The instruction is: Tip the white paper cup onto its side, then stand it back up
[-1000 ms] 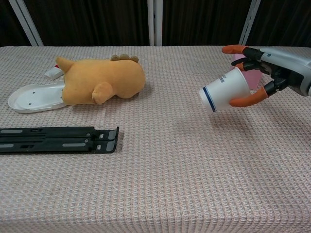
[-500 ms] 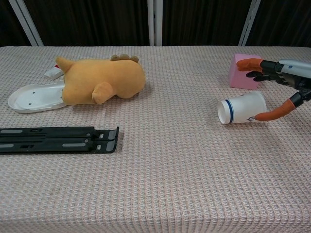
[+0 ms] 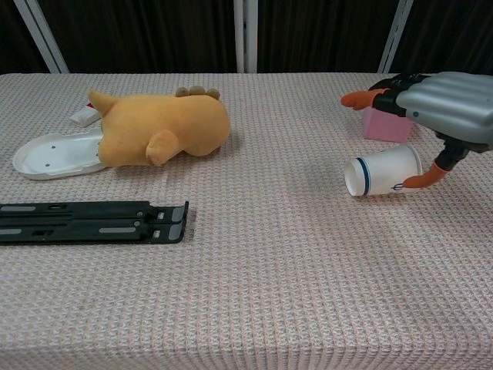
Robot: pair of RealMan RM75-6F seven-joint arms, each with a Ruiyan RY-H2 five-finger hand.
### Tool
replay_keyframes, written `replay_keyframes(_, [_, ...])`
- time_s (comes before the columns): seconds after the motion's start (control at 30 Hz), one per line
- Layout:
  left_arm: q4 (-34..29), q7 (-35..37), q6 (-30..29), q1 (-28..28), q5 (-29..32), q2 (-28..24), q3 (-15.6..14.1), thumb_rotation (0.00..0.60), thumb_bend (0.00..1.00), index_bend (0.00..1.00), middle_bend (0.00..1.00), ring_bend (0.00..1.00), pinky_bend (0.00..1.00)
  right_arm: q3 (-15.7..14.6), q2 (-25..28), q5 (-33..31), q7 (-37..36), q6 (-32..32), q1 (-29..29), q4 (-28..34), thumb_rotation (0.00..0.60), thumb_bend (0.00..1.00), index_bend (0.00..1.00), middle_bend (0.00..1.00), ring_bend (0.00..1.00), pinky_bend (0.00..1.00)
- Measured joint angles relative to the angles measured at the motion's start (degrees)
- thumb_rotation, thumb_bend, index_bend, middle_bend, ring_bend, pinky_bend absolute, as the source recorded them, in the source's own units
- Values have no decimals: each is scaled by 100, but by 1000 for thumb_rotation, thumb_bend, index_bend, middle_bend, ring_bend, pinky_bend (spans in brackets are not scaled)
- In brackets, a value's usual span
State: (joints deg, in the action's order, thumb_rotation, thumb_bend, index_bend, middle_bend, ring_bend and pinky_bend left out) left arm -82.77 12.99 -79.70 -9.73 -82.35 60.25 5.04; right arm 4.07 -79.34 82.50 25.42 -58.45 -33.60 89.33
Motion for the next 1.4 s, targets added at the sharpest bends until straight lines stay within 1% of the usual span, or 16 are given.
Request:
replay_keyframes(0.03, [5, 14, 1, 2, 5, -2, 1, 600, 147, 33, 0, 0, 0, 40, -97, -161, 405, 22, -34, 73, 600, 0, 0, 173, 0, 0])
replay_keyframes(0.13, [32, 69, 2, 7, 16, -8, 8, 600, 147, 33, 0, 0, 0, 124, -427, -586, 1144, 65, -128, 185, 600, 0, 0, 228, 0, 0])
replay_keyframes(0.23, [52, 115, 12, 7, 11, -16, 5, 600, 146, 33, 0, 0, 0, 166, -678, -920, 1501, 134, -229, 213, 600, 6, 0, 275, 0, 0])
replay_keyframes(0.4, [62, 139, 22, 1, 5, -20, 5, 600, 147, 33, 0, 0, 0, 171, -825, -1147, 1748, 186, -334, 215, 600, 34, 0, 342, 0, 0])
replay_keyframes(0.47, [62, 137, 22, 3, 4, -21, 4, 600, 146, 33, 0, 0, 0, 159, -855, -1196, 1836, 152, -340, 203, 600, 48, 0, 354, 0, 0])
replay_keyframes(0.6, [59, 128, 26, 3, 3, -20, 0, 600, 146, 33, 0, 0, 0, 122, -895, -1346, 2047, 95, -346, 181, 600, 52, 0, 332, 0, 0])
replay_keyframes(0.7, [55, 124, 30, 1, 4, -20, 0, 600, 147, 33, 0, 0, 0, 98, -926, -1457, 2208, 42, -357, 169, 600, 55, 0, 335, 0, 0])
replay_keyframes(0.83, [60, 130, 43, -2, 8, -17, -1, 600, 147, 33, 0, 0, 0, 82, -1004, -1582, 2390, -77, -371, 116, 600, 70, 0, 373, 0, 0])
replay_keyframes(0.9, [67, 145, 53, -4, 15, -17, 0, 600, 147, 33, 0, 0, 0, 78, -1057, -1597, 2430, -135, -379, 70, 600, 88, 0, 417, 5, 0])
replay_keyframes(0.97, [76, 161, 60, -5, 25, -17, 3, 600, 147, 33, 0, 0, 0, 72, -1110, -1582, 2450, -199, -383, 15, 600, 120, 0, 474, 35, 0])
replay_keyframes(1.07, [87, 183, 65, -4, 31, -20, 5, 600, 146, 33, 0, 0, 0, 62, -1186, -1506, 2426, -306, -379, -68, 600, 150, 0, 533, 76, 0])
replay_keyframes(1.2, [100, 193, 70, -6, 29, -18, 5, 600, 146, 33, 0, 0, 0, 63, -1180, -1366, 2197, -358, -367, -63, 600, 163, 0, 542, 86, 0])
replay_keyframes(1.3, [102, 185, 75, -9, 31, -15, 5, 600, 146, 33, 0, 0, 0, 94, -1128, -1164, 1775, -425, -347, -2, 600, 176, 0, 542, 86, 0])
replay_keyframes(1.4, [100, 171, 73, -11, 29, -10, 5, 600, 146, 33, 0, 0, 0, 152, -1086, -919, 1010, -529, -305, 43, 600, 176, 0, 542, 86, 0])
